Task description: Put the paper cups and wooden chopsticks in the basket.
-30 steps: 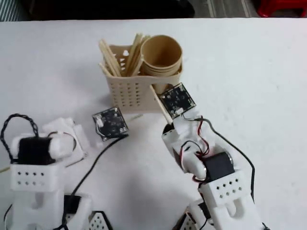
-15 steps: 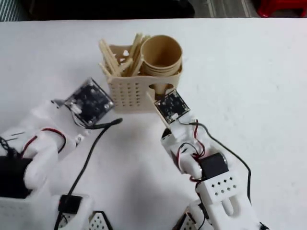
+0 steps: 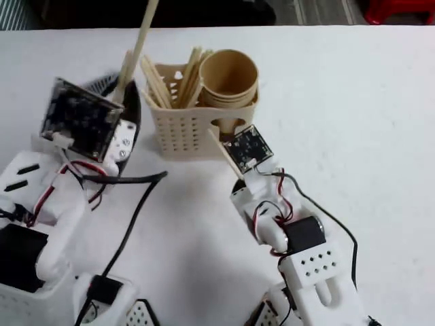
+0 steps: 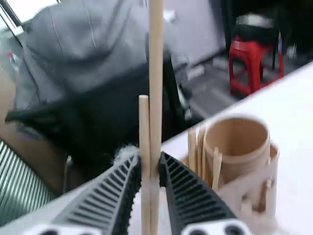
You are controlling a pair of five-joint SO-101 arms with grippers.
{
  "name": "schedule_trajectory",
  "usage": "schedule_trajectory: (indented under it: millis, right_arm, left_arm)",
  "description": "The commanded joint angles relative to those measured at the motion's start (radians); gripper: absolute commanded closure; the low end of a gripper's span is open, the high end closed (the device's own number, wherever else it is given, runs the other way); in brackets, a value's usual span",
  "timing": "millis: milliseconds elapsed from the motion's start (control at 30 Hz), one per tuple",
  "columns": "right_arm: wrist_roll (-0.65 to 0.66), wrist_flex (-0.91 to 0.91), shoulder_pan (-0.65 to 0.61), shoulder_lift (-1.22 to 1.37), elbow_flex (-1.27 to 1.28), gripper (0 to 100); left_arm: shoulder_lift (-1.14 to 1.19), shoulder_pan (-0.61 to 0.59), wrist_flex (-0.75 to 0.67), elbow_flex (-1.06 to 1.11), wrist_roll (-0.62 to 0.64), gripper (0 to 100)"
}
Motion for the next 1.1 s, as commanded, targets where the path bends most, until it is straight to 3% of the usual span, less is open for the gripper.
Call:
schedule_trajectory:
  millis: [0,433,733,1067]
  right_arm:
    - [0.006,-0.019,0.015,-0.018,-0.006,98.1]
    - [0.012,-0.076,0.015,-0.018,0.031,98.1]
    - [0.012,-0.076,0.012,-0.018,0.032,98.1]
    - [0.014,-0.076,0.013,-0.018,0.032,98.1]
  left_arm:
    - [0.019,0.045,-0.186,-0.038,0.080,98]
    - [0.364,0.064,-0.405,-0.275,0.218,98]
    - [0.549,0.059,-0.407,-0.249,0.221,98]
    - [0.556,0.054,-0.381,-0.124,0.215,97]
